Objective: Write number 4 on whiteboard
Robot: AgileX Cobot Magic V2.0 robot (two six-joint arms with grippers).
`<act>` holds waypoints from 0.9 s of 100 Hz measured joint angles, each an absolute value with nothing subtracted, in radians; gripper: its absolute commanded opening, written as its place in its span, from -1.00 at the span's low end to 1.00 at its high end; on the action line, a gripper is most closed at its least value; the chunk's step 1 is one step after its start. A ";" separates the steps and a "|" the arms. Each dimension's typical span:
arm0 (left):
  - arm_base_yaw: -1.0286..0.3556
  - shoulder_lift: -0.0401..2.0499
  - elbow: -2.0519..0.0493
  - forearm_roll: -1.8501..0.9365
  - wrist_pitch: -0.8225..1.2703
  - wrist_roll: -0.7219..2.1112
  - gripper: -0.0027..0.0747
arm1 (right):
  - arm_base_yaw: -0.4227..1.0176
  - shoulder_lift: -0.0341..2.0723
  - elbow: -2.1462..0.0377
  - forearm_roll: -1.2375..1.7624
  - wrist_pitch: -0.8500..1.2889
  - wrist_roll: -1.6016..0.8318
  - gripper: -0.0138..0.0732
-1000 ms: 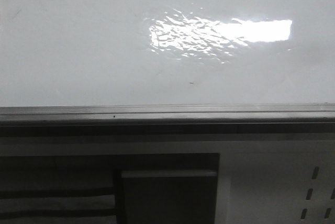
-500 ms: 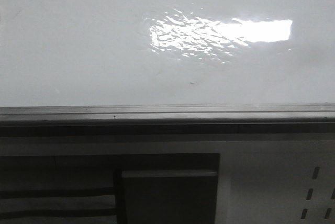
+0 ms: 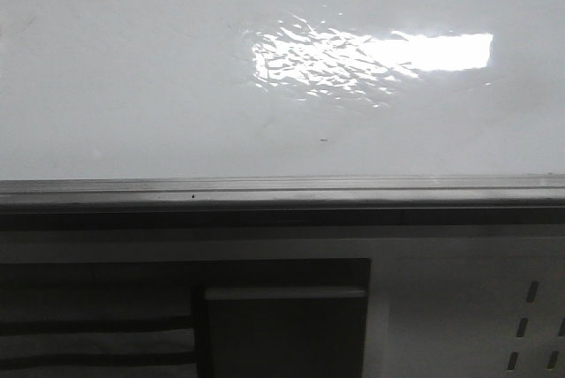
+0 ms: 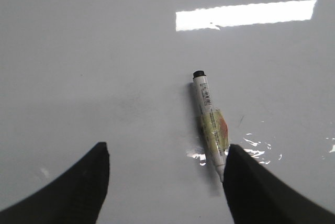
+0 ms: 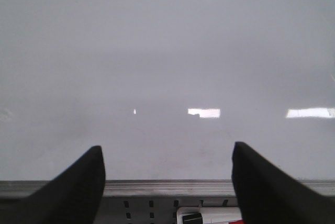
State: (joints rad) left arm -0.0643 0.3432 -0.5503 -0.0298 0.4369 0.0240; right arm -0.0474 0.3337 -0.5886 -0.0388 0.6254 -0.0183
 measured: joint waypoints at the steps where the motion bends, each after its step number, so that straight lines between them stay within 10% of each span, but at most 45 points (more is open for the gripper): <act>1: -0.064 0.343 -0.550 -0.030 0.437 0.024 0.20 | -0.047 0.334 -0.589 -0.039 0.625 -0.018 0.42; 33: -0.064 0.352 -0.550 -0.070 0.416 0.024 0.05 | -0.047 0.334 -0.589 -0.039 0.625 -0.018 0.42; 90: -0.171 0.692 -0.550 -0.116 0.317 0.133 0.36 | -0.047 0.334 -0.589 -0.039 0.606 -0.018 0.42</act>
State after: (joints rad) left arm -0.1713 0.6924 -0.5503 -0.1164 0.3167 0.1332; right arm -0.0474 0.3337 -0.5886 -0.0388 0.6063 -0.0183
